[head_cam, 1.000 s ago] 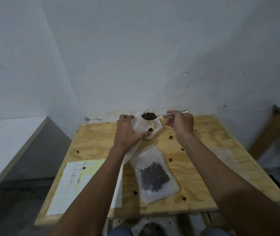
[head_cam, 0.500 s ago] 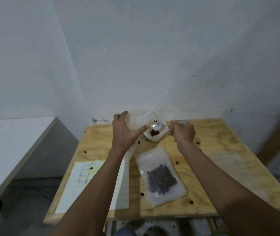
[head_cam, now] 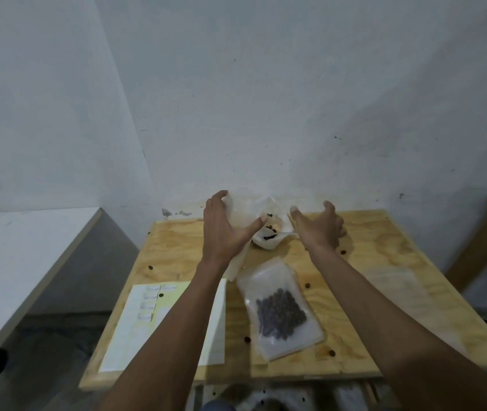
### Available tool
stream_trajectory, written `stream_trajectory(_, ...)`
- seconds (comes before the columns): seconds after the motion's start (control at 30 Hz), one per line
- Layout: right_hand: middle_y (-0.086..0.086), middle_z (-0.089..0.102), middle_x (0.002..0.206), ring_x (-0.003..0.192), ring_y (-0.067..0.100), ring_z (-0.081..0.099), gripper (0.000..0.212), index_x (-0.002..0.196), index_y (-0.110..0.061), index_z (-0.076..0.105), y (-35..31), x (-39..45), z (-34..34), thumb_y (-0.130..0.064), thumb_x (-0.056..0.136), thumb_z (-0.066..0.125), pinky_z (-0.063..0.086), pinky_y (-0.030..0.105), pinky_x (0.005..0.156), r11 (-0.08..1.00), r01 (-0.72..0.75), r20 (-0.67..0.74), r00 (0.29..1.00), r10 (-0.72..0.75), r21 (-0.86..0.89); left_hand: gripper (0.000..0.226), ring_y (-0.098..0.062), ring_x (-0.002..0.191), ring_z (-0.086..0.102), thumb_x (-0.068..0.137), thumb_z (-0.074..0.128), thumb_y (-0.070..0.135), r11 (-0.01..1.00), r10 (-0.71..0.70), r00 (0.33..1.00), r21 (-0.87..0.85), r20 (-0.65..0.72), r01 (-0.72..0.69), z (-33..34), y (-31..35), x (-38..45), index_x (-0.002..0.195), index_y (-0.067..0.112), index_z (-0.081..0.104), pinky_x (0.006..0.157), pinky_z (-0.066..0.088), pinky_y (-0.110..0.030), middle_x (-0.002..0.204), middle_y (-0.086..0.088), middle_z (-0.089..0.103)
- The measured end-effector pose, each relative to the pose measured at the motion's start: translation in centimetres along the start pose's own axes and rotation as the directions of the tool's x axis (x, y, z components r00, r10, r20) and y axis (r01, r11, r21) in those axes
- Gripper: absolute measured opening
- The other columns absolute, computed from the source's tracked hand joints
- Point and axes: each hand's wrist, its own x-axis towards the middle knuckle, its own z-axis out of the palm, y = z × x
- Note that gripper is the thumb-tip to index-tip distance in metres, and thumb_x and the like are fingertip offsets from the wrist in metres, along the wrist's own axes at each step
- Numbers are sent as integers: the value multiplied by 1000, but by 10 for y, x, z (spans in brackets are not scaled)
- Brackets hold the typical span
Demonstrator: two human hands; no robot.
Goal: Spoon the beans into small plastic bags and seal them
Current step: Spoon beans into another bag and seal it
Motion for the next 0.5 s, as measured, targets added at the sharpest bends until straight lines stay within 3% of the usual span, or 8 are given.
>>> stream_trajectory(0.03,7,53,141,133,29,48,63,138,-21,51,-8,-4,-6,-54,88,70,47,43,98,988,118,3,993,-119,94,102,-17,125,46,66,86,62,1000,5,1000,-7,-7,-5,1,4,0,144,14,40,104,44,-38,129,8,44)
stream_trajectory(0.1,-1,72,111,106,19,69,38,115,-20,65,-29,-17,-20,-48,90,71,55,35,84,930,226,165,945,-281,289,102,-20,127,45,68,86,60,1000,16,1000,-4,-23,-16,2,13,1,144,11,40,106,43,-38,133,2,46)
stream_trajectory(0.17,4,78,92,88,18,75,27,105,-17,65,-47,-28,-28,-36,89,76,60,37,78,909,264,357,855,-376,323,104,-22,130,43,68,83,64,1000,11,1000,-3,-16,-11,2,24,2,145,9,38,106,41,-36,138,-4,46)
stream_trajectory(0.2,9,78,88,83,20,75,24,102,-16,64,-53,-31,-30,-28,88,78,61,39,77,902,286,388,830,-402,323,108,-22,132,42,68,80,68,1000,10,1000,-12,-4,-10,1,30,2,147,9,36,106,40,-35,141,-4,45)
stream_trajectory(0.3,17,74,82,66,23,69,18,90,-16,60,-65,-38,-30,-6,87,75,64,48,76,886,294,311,857,-411,359,112,-18,136,40,69,83,62,995,24,999,-100,37,-20,-7,44,1,153,15,27,106,39,-32,150,-3,40)
stream_trajectory(0.37,12,72,79,64,22,69,16,86,-15,61,-67,-40,-33,-3,88,71,63,50,74,875,320,216,885,-413,362,106,-17,127,48,74,86,51,982,54,996,-186,66,-41,-15,50,-1,154,27,21,97,44,-28,146,-5,43)
stream_trajectory(0.43,6,72,82,73,20,71,13,86,-15,64,-67,-42,-39,-4,90,69,63,46,75,865,373,136,890,-436,335,79,-18,101,60,86,79,43,965,76,996,-254,45,-63,-24,57,-2,146,35,28,83,51,-30,126,-6,55)
stream_trajectory(0.5,4,72,85,80,21,70,14,88,-19,68,-68,-47,-44,-6,91,65,60,43,75,853,400,131,877,-462,334,42,-19,79,63,94,70,26,944,105,994,-315,7,-98,-33,63,-1,128,30,46,71,55,-37,102,-6,64)
